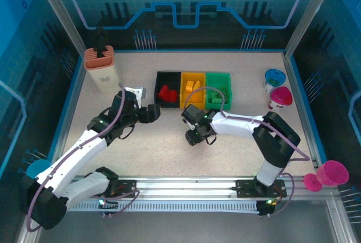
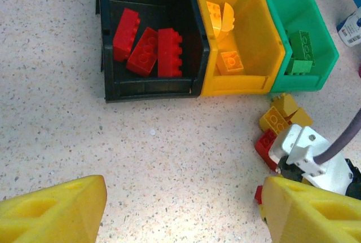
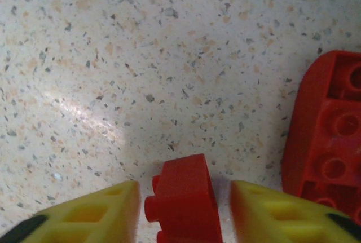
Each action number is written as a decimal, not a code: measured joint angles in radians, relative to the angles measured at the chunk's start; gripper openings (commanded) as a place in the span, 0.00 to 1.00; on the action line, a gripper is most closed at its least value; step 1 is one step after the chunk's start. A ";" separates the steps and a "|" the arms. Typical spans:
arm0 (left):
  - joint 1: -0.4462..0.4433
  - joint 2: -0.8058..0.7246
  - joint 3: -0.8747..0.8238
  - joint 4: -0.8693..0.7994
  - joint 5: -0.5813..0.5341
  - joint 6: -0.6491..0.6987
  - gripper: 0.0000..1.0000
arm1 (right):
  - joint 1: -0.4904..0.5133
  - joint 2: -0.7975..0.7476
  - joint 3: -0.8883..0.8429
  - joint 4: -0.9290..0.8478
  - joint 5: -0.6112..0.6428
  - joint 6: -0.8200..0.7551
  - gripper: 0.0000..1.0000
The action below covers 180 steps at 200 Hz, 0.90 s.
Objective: Sort the legos into containers by color
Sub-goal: Pick up the lego from the bottom-center of the table.
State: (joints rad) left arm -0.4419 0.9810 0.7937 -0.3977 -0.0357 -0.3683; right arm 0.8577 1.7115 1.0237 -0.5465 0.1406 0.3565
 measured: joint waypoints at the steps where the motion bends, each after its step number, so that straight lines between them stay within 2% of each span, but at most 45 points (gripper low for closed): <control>1: 0.000 -0.001 -0.001 0.000 0.000 0.000 0.73 | 0.001 0.000 0.001 -0.001 0.003 0.006 0.33; 18: -0.001 -0.018 -0.011 -0.003 0.000 0.000 0.72 | 0.013 0.004 0.019 -0.016 0.021 -0.002 0.24; 51: -0.006 -0.059 -0.025 -0.017 0.000 -0.003 0.70 | 0.026 0.006 0.076 -0.051 0.062 0.001 0.18; 83: -0.030 -0.114 -0.063 -0.024 -0.001 -0.026 0.70 | 0.028 0.006 0.171 -0.071 0.069 -0.003 0.18; 109: -0.075 -0.151 -0.097 -0.034 -0.011 -0.051 0.69 | 0.027 0.041 0.329 -0.079 0.067 -0.022 0.18; 180: -0.197 -0.241 -0.148 -0.075 -0.080 -0.098 0.69 | -0.046 0.305 0.777 -0.100 0.031 -0.048 0.18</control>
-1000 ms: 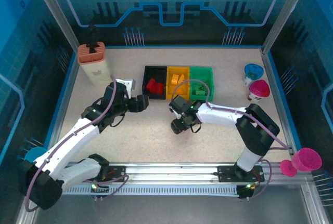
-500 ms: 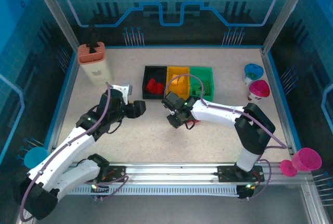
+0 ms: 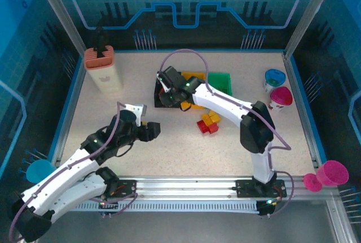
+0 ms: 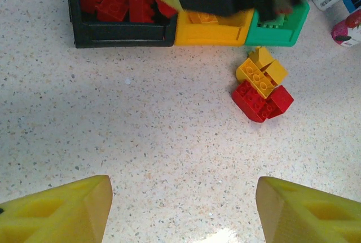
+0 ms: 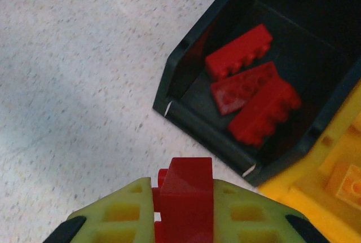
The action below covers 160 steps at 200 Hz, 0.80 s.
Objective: Sort the legos into containers by color
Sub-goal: Pick up the lego from the bottom-center of the table, then place the lego in the container.
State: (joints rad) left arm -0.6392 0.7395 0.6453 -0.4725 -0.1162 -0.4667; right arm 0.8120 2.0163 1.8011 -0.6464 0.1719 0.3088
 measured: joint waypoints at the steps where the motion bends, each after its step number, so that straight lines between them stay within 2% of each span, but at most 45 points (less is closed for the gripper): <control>1: -0.001 -0.002 -0.001 -0.001 -0.002 0.000 0.69 | -0.001 0.003 0.003 0.000 0.000 0.000 0.18; 62: -0.022 -0.050 -0.005 -0.018 -0.027 -0.007 0.68 | -0.108 0.203 0.219 -0.027 -0.052 0.020 0.18; 114: -0.034 -0.053 -0.005 -0.019 -0.030 -0.019 0.67 | -0.124 0.330 0.404 -0.049 -0.056 0.032 0.20; 123: -0.035 -0.053 -0.005 -0.019 -0.031 -0.025 0.67 | -0.126 0.353 0.443 -0.050 -0.055 0.035 0.27; 146: -0.040 -0.053 -0.005 -0.019 -0.030 -0.031 0.66 | -0.136 0.403 0.529 -0.065 -0.046 0.057 0.54; 160: -0.045 -0.053 -0.005 -0.019 -0.031 -0.032 0.67 | -0.141 0.408 0.544 -0.070 -0.044 0.061 0.58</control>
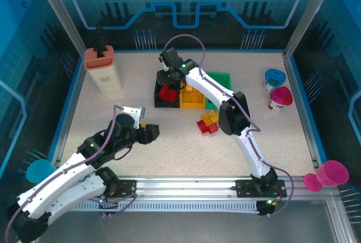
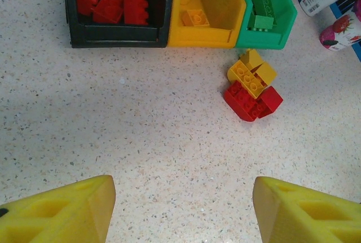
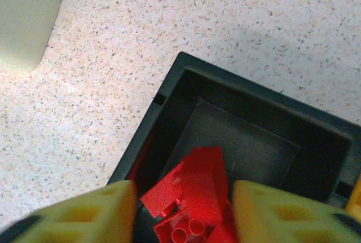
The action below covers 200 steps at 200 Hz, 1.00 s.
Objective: Sort the legos into containers by color
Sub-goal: Place the lego in the container, then pick up the lego from the center of the table.
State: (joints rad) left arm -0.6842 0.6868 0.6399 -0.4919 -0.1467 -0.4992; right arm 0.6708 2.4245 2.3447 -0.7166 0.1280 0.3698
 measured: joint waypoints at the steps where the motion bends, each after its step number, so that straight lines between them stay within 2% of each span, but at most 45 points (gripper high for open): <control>1: 0.000 0.000 0.000 0.000 0.000 0.000 0.67 | 0.000 0.000 0.000 -0.001 0.000 -0.002 0.58; 15: -0.006 0.000 0.000 0.000 0.000 0.000 0.67 | -0.003 -0.018 -0.029 0.015 -0.001 0.004 0.60; 34: -0.013 0.000 0.000 0.000 0.001 0.000 0.67 | -0.002 -0.098 -0.163 0.050 -0.002 0.008 0.60; 85: -0.031 0.084 0.000 0.031 0.034 0.011 0.76 | -0.003 -0.462 -0.565 0.172 0.002 0.015 0.61; 141: -0.138 0.417 0.087 0.118 0.085 0.092 0.81 | -0.053 -0.853 -0.976 0.311 0.014 0.032 0.66; 169: -0.171 0.604 0.200 0.151 0.111 0.162 0.84 | -0.116 -0.956 -1.140 0.335 0.022 0.051 0.69; 200: -0.190 0.816 0.351 0.141 0.121 0.253 0.85 | -0.143 -1.040 -1.258 0.341 0.020 0.060 0.72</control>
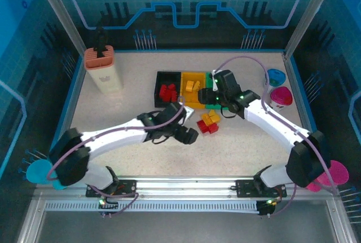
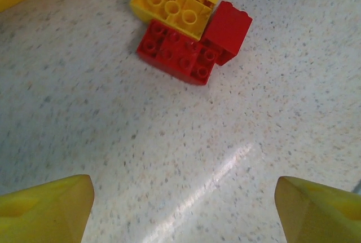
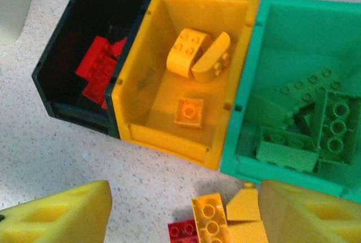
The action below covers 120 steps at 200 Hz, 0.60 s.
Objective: Sort the legos into containers by color
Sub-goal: Pick up the lego from the center of the table.
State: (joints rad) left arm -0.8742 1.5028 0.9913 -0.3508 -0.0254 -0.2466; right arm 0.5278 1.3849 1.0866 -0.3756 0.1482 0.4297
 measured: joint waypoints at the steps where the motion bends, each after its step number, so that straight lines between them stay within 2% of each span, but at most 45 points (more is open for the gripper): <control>1: 0.000 0.005 0.004 -0.001 0.000 0.003 0.85 | 0.000 -0.002 -0.003 0.000 0.000 0.000 0.72; 35: -0.014 0.176 0.144 -0.051 -0.005 0.108 0.85 | -0.020 -0.108 -0.098 0.027 -0.026 -0.002 0.76; 120: -0.017 0.430 0.383 -0.195 -0.034 0.278 0.86 | -0.121 -0.317 -0.291 0.055 -0.090 -0.001 0.81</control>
State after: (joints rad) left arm -0.8913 1.9327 1.3746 -0.5461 -0.0597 0.0319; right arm 0.4072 1.0679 0.7952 -0.3202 0.0582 0.4286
